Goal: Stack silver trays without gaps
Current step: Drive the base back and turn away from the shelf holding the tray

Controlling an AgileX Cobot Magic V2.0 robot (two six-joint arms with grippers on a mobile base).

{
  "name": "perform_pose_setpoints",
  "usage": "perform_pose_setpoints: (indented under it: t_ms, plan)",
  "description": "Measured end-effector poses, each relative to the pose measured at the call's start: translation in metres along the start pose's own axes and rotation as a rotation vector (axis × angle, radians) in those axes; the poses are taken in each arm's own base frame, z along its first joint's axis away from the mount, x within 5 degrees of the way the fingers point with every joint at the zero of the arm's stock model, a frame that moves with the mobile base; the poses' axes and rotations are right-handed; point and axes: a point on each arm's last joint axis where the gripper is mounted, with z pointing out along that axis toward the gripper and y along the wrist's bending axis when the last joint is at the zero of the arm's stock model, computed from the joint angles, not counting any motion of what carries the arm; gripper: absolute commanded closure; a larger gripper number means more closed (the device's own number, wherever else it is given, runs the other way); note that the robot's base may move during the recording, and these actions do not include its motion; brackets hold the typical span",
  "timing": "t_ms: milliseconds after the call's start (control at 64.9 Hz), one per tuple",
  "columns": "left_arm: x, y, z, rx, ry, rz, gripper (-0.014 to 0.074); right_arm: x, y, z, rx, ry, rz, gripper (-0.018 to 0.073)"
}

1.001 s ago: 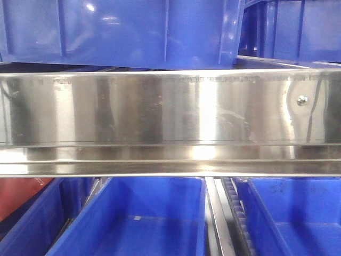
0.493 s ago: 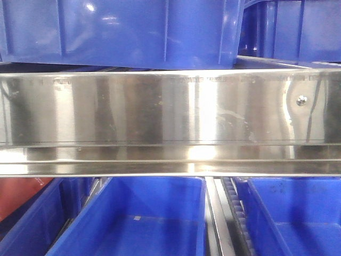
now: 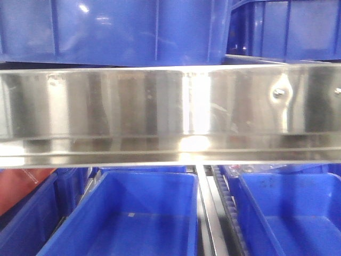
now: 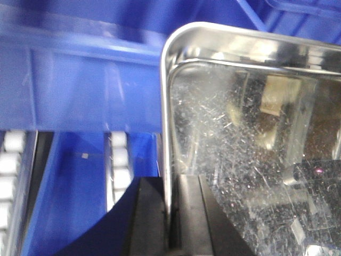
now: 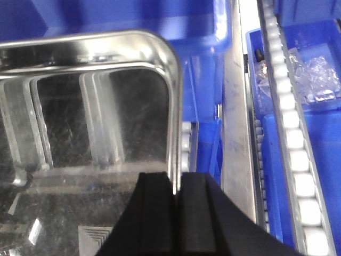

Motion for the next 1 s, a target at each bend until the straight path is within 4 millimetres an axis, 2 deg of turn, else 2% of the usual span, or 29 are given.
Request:
perform_pose_setpoints:
  t_ms: [1001]
  plan:
    - [0.0, 0.0, 0.0, 0.0, 0.0, 0.0, 0.0613, 0.0, 0.0, 0.0, 0.0, 0.0, -0.001, 0.0627]
